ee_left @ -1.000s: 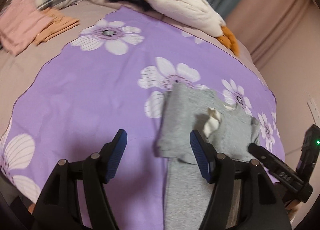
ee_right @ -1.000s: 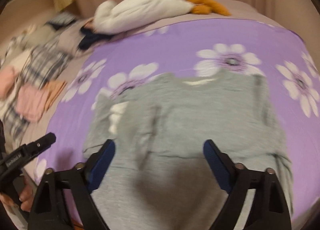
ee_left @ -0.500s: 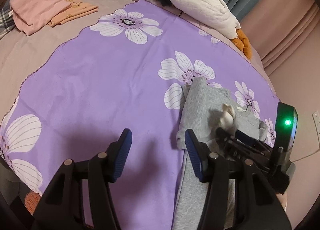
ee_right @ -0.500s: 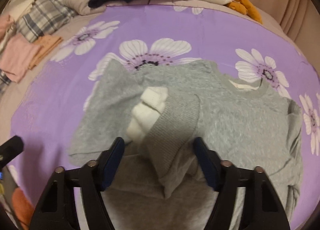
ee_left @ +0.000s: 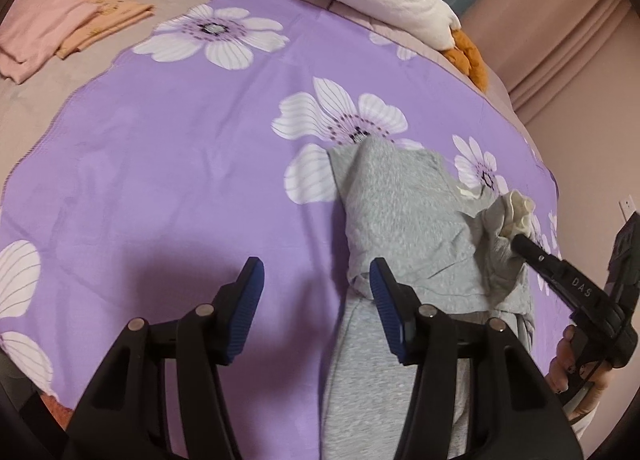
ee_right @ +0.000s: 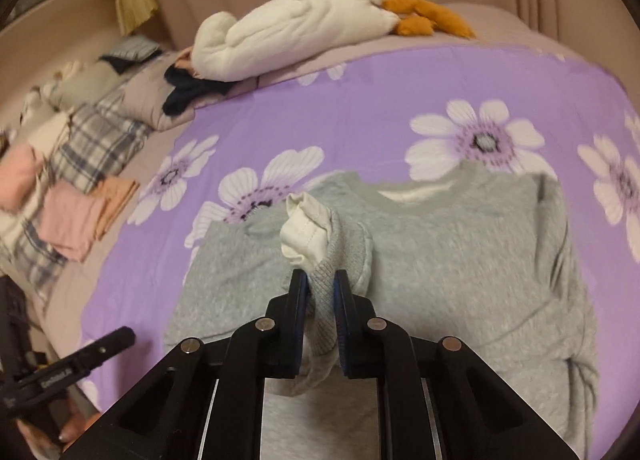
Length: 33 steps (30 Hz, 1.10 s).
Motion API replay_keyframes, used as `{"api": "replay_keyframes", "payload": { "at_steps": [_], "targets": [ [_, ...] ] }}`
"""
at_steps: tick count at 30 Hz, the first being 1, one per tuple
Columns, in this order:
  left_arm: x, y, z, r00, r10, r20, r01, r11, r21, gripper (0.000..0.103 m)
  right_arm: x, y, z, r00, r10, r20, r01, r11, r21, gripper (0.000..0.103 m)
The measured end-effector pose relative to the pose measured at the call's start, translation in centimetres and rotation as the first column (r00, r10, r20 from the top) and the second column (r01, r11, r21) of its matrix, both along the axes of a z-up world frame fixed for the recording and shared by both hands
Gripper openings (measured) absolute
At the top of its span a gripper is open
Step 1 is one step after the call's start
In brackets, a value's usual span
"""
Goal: Fold small clothes
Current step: 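Grasp the white cuff on the chest with the right gripper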
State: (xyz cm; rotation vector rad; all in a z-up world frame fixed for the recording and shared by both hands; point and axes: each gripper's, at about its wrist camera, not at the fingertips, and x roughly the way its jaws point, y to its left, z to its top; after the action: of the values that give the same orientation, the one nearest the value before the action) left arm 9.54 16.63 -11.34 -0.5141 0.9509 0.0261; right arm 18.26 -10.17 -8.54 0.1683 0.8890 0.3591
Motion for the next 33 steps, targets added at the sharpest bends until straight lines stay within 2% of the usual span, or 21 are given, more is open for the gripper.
{"api": "replay_keyframes", "payload": {
  "at_steps": [5, 11, 12, 14, 15, 16, 19, 29, 32, 33],
  "targets": [
    [1.0, -1.5, -1.5, 0.998, -0.043, -0.046, 0.043, 0.999, 0.006, 0.045, 0.3, -2.6, -3.3, 0.992, -0.071, -0.103, 0.074, 0.997, 0.027, 0.015],
    [1.6, -2.5, -2.9, 0.994, -0.067, -0.087, 0.067, 0.998, -0.003, 0.039, -0.2, -5.4, -4.1, 0.975, -0.162, -0.150, 0.166, 0.986, 0.008, 0.017],
    [1.7, -2.7, -3.1, 0.994, -0.069, -0.091, 0.068, 0.998, -0.006, 0.038, -0.3, -5.9, -4.1, 0.972, -0.172, -0.157, 0.176, 0.984, 0.009, 0.021],
    [1.8, -2.9, -3.4, 0.992, -0.072, -0.101, 0.072, 0.997, -0.012, 0.038, -0.6, -6.6, -3.8, 0.970, -0.186, -0.157, 0.191, 0.982, 0.013, 0.042],
    [1.9, -2.9, -3.6, 0.992, -0.074, -0.106, 0.073, 0.997, -0.016, 0.038, -0.8, -6.8, -3.7, 0.970, -0.192, -0.152, 0.197, 0.980, 0.019, 0.058],
    [1.9, -3.0, -3.8, 0.991, -0.076, -0.110, 0.075, 0.997, -0.018, 0.038, -1.0, -7.1, -3.5, 0.970, -0.198, -0.142, 0.205, 0.978, 0.035, 0.064],
    [1.9, -3.3, -4.1, 0.989, -0.081, -0.122, 0.079, 0.997, -0.022, 0.038, -0.7, -7.2, -3.6, 0.973, -0.171, -0.155, 0.187, 0.978, 0.090, 0.064],
    [1.0, -2.6, -2.5, 0.995, -0.054, -0.089, 0.054, 0.999, 0.002, 0.037, 1.0, -3.8, -6.6, 0.971, -0.108, -0.215, 0.117, 0.993, 0.032, 0.063],
    [0.7, -1.8, -1.9, 0.997, -0.030, -0.072, 0.031, 1.000, 0.006, 0.037, 1.1, -2.9, -6.6, 0.974, -0.099, -0.203, 0.099, 0.995, -0.008, 0.048],
    [0.7, -1.5, -1.8, 0.997, -0.024, -0.069, 0.025, 1.000, 0.005, 0.037, 1.2, -2.6, -6.5, 0.976, -0.094, -0.195, 0.091, 0.996, -0.020, 0.040]
  ]
}}
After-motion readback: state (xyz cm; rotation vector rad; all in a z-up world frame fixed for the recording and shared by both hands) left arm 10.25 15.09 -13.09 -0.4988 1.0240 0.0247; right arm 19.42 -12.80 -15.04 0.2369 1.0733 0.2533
